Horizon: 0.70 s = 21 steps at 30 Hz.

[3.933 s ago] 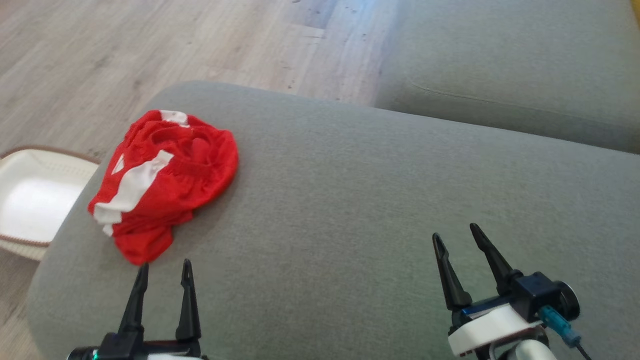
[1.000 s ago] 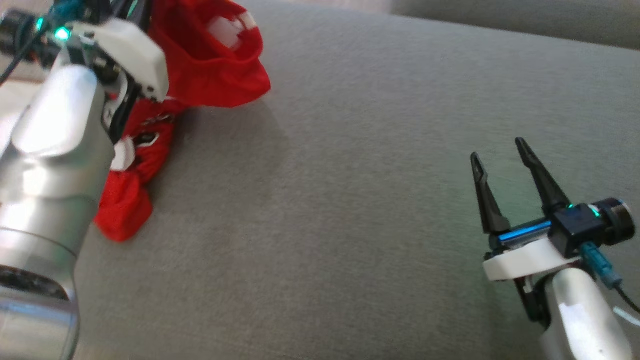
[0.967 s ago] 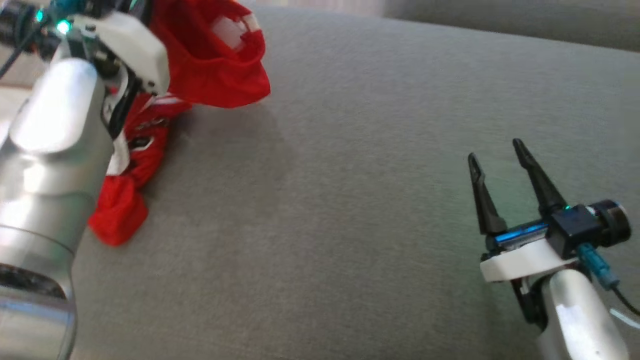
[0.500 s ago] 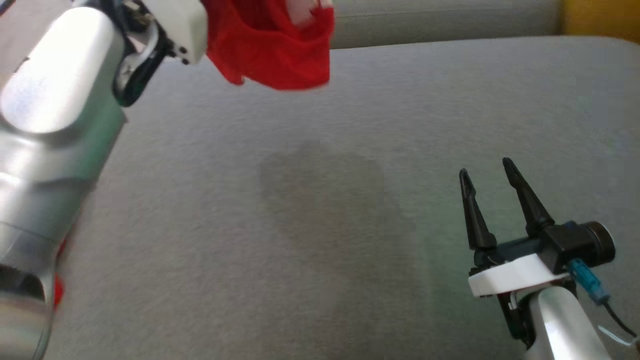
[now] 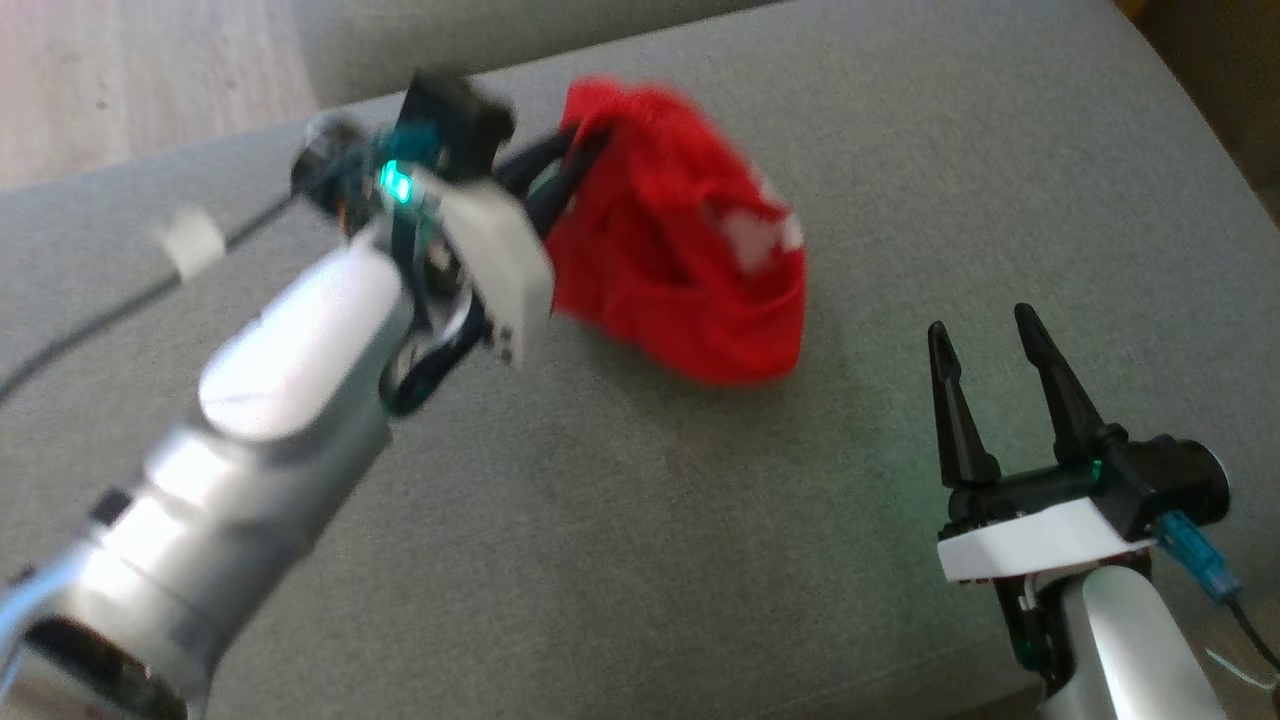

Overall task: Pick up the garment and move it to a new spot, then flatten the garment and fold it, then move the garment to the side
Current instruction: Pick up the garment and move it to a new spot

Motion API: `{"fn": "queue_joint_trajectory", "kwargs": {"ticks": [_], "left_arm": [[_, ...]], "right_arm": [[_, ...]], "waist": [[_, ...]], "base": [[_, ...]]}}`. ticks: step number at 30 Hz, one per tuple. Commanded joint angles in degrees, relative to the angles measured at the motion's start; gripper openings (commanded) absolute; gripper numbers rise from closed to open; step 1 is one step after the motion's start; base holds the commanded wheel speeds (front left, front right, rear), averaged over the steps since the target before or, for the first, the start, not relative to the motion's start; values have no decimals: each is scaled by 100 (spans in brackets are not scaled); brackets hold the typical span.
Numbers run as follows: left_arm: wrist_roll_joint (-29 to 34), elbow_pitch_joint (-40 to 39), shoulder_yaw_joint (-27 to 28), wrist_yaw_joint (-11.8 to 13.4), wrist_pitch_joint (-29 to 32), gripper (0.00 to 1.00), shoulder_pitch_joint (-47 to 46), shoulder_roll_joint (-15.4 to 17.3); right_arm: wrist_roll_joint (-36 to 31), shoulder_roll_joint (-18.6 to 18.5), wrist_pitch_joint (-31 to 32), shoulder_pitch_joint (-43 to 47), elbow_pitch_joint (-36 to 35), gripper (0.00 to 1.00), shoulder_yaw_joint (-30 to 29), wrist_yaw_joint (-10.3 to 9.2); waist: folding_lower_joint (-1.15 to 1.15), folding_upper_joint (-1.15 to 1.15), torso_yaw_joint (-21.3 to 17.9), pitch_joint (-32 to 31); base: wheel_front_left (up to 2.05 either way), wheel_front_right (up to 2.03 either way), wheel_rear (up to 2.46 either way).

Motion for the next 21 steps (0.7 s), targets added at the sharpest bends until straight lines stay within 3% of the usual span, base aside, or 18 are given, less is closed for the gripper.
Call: {"fn": "queue_joint_trajectory", "kwargs": {"ticks": [1,10,11,12,17,21], "left_arm": [[-71,-30,220,20,-125,0,-157,155],[-258,867,241,167,-1069,0,894,-57],[-276,919,263,194,-1183,12,957,-104],[-262,958,274,232,-1311,100,1005,-138],[-184,1034,430,561,-2149,100,1328,-224],[-196,796,877,1065,-2555,100,1844,-224]], "right_arm": [[47,26,-52,-261,-225,100,148,-4],[61,26,-52,-163,-205,100,106,-4],[45,26,-52,-136,-195,100,93,-4],[29,26,-52,-108,-184,100,84,-4],[-54,27,-52,93,-114,100,77,-4],[-75,27,-52,302,-54,100,90,-4]], "waist": [[0,0,-124,147],[0,0,-45,209],[0,0,12,172],[0,0,74,124],[0,0,434,-305],[0,0,738,-703]], "base": [[0,0,0],[0,0,0],[0,0,0],[0,0,0],[0,0,0],[0,0,0]]}}
